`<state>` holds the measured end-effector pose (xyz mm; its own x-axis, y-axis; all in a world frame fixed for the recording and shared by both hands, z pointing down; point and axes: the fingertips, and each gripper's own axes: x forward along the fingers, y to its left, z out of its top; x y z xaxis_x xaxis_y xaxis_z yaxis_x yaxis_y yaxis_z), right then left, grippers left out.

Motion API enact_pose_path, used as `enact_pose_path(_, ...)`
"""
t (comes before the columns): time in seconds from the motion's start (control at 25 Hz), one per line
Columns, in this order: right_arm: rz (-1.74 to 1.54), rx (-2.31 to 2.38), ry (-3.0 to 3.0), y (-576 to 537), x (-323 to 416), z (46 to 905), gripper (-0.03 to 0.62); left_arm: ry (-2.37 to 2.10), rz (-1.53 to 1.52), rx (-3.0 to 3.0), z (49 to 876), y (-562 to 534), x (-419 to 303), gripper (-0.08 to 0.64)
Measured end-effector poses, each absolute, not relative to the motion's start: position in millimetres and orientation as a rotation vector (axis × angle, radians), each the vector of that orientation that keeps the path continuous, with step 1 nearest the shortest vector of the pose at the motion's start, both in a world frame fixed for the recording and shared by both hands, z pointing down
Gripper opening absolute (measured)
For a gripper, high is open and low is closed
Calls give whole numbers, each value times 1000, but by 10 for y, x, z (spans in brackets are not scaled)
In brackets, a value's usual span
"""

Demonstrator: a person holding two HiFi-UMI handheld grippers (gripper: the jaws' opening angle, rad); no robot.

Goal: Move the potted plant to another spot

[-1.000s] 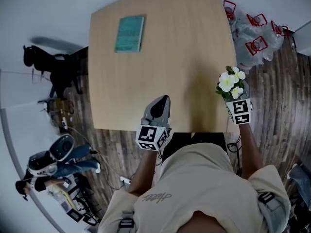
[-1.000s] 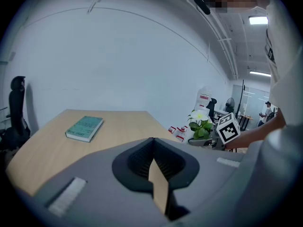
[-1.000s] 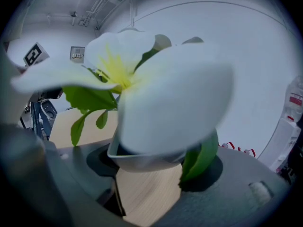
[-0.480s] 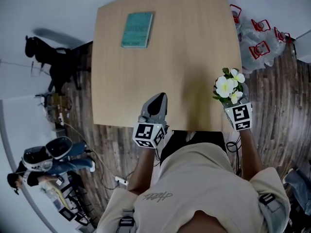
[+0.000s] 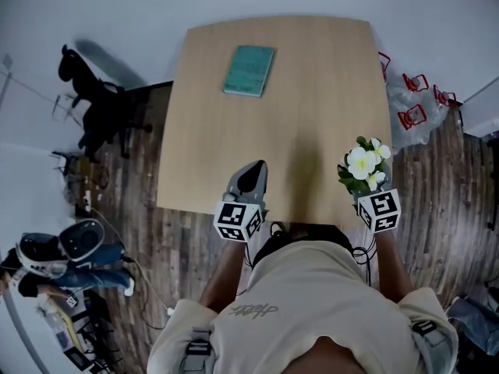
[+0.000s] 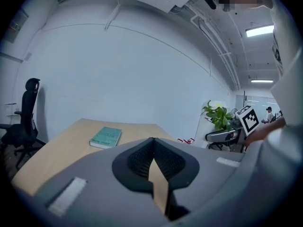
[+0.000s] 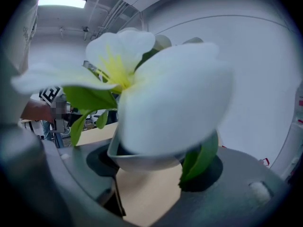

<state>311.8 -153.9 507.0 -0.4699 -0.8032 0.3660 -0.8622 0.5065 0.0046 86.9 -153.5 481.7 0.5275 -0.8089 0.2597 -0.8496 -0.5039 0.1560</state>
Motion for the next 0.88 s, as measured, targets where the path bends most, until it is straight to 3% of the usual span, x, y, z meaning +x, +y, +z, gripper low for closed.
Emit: enact_pose_path(0.88, 216, 1601, -2359, -806, 2296, 4750, 348, -1362, 170, 2579, 4759, -1136, -376, 17)
